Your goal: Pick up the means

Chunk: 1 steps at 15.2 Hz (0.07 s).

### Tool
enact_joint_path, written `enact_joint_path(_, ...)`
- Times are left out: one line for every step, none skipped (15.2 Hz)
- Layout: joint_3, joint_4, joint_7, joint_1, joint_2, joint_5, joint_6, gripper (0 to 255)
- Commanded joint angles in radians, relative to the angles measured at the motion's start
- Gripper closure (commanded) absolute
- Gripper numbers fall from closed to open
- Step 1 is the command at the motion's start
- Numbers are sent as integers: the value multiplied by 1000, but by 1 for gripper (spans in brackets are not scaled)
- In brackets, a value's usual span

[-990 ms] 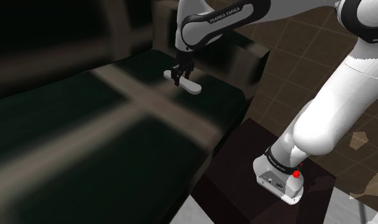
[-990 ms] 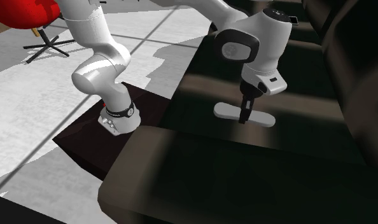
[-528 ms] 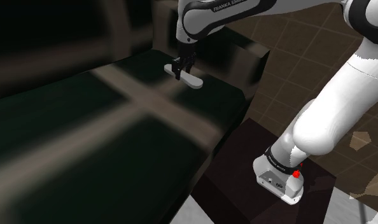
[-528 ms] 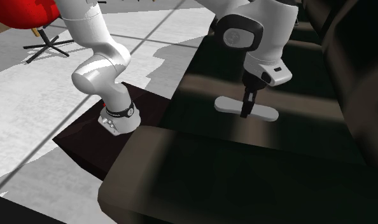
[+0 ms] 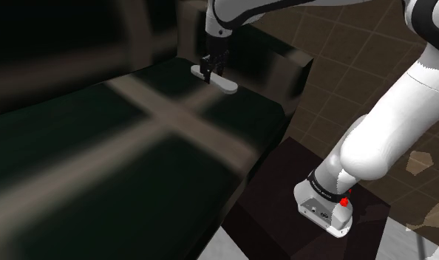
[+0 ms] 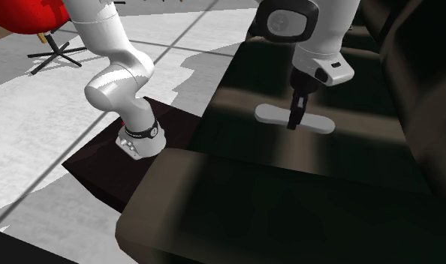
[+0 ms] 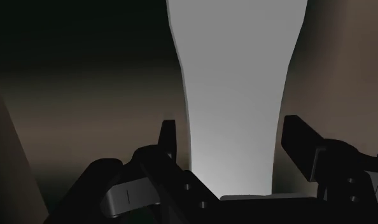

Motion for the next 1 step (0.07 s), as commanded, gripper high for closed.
enact_joint_path(1, 2, 1, 1, -6, 1, -8, 255)
